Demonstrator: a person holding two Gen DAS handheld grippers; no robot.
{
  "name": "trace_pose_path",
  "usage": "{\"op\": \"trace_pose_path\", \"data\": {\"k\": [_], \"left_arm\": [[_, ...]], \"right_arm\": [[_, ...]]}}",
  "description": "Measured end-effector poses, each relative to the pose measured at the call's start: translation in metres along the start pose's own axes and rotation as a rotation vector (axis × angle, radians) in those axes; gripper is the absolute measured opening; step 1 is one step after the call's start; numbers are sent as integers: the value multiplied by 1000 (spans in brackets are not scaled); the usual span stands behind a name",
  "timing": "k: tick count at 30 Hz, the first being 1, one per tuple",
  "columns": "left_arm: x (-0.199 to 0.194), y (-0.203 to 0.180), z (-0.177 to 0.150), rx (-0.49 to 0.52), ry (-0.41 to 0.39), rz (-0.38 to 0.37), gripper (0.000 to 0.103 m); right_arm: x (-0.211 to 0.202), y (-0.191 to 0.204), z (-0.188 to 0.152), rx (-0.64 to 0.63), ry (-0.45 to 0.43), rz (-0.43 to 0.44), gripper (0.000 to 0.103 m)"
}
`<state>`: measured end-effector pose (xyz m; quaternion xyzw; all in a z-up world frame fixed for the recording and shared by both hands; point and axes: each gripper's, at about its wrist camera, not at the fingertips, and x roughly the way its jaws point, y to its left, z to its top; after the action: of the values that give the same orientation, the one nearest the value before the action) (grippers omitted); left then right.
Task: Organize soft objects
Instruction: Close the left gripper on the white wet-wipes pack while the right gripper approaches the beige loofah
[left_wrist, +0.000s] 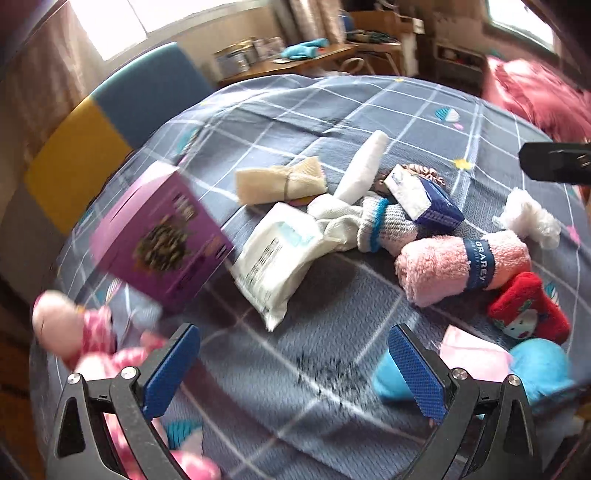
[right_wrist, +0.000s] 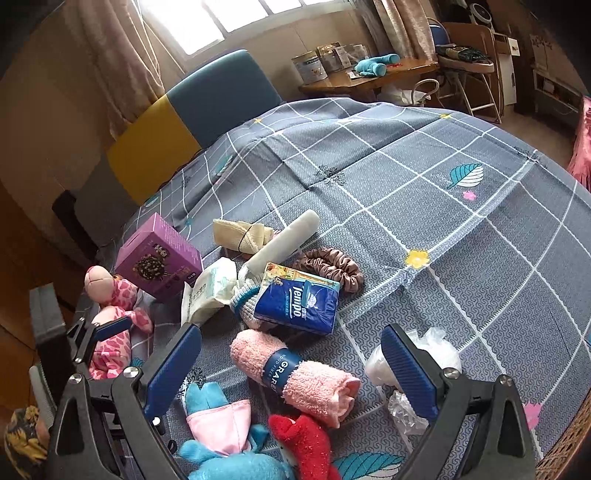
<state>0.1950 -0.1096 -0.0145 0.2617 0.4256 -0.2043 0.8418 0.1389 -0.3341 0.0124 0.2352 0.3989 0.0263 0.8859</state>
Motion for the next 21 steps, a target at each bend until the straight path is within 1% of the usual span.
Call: {"op": "trace_pose_path", "data": {"k": [3, 5, 7, 13, 17, 19, 20, 21], "left_arm": [[19, -6, 17, 103, -4, -20, 93], [32, -8, 28, 155, -5, -16, 89], [43, -9, 39, 206, -2, -33, 89], [70, -12, 58, 332, 2, -35, 89], [87, -17, 63, 404, 15, -38, 89], [94, -19, 63, 421, 23, -44, 89], [99, -19, 64, 420, 34, -57, 87], [101, -19, 63, 419, 37, -64, 77]], "right_arm": [[4, -4, 1, 28, 22, 24, 100], [6, -6, 1, 44, 40, 36, 100], [8, -6, 1, 49, 49, 50, 100], [13, -3, 0, 44, 85, 84, 100], [14, -6, 0, 60, 88, 93, 100], [13, -8, 1, 65, 80, 88, 100], [13, -8, 1, 68, 76, 86, 100], [12, -8, 1, 68, 72, 87, 100]]}}
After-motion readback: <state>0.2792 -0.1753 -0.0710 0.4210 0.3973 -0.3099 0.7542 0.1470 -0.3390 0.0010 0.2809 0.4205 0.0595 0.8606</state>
